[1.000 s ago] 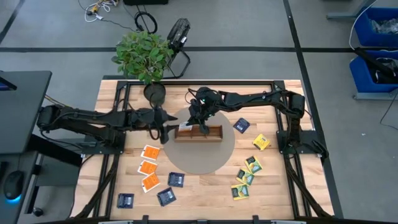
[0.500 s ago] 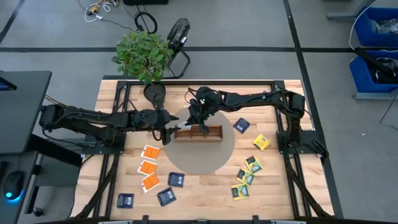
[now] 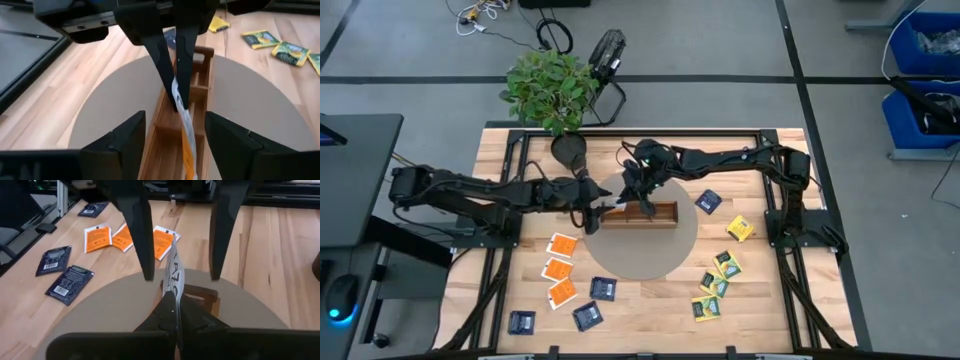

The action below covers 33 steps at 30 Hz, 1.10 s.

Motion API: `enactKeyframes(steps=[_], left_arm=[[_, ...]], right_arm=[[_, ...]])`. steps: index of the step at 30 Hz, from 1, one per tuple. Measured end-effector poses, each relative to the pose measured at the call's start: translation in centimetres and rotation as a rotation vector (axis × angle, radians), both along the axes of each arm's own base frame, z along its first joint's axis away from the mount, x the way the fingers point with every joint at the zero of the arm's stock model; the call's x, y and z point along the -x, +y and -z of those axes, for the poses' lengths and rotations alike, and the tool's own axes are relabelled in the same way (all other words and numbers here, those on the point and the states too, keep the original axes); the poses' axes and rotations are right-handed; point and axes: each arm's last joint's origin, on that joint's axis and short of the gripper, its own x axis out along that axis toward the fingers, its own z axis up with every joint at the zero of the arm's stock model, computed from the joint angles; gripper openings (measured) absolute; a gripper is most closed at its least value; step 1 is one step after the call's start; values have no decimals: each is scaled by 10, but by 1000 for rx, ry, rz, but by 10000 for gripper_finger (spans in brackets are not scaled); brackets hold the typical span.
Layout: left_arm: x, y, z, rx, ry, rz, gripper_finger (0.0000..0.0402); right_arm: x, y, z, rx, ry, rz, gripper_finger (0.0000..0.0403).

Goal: Pick & Place Tea
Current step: Put the orange tea bag into the left section of the wooden organizer

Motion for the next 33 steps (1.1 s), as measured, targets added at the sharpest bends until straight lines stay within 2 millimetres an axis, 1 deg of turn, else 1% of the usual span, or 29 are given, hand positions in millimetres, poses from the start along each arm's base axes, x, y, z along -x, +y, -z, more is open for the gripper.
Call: enactKeyframes(steps=[3, 6, 9, 14, 15, 20, 23, 27, 33], left_arm=[[-1, 0, 1, -4, 3, 0, 190], [-1, 0, 1, -10, 2, -1, 161], [-1, 0, 0, -18, -5, -1, 118], [-2, 0, -1, -34, -9, 9, 23], [-2, 0, -1, -33, -9, 9, 13], [-2, 0, -1, -33, -9, 9, 4], [-2, 0, -1, -35, -9, 12, 3], [-1, 0, 0, -38, -15, 13, 2], [7, 1, 17, -56, -61, -24, 2]], right_arm=[[-1, 0, -4, 2, -9, 0, 0], [-1, 0, -3, -1, 1, 3, 0], [1, 0, -1, -5, 29, 1, 0], [1, 0, -1, -6, 35, 6, 0], [1, 0, -1, -7, 36, 7, 0], [1, 0, 0, -8, 37, 7, 1], [1, 0, -1, -29, 41, 4, 17], [2, 1, 0, -60, 45, -21, 59], [3, -1, 0, -65, 49, -23, 140]])
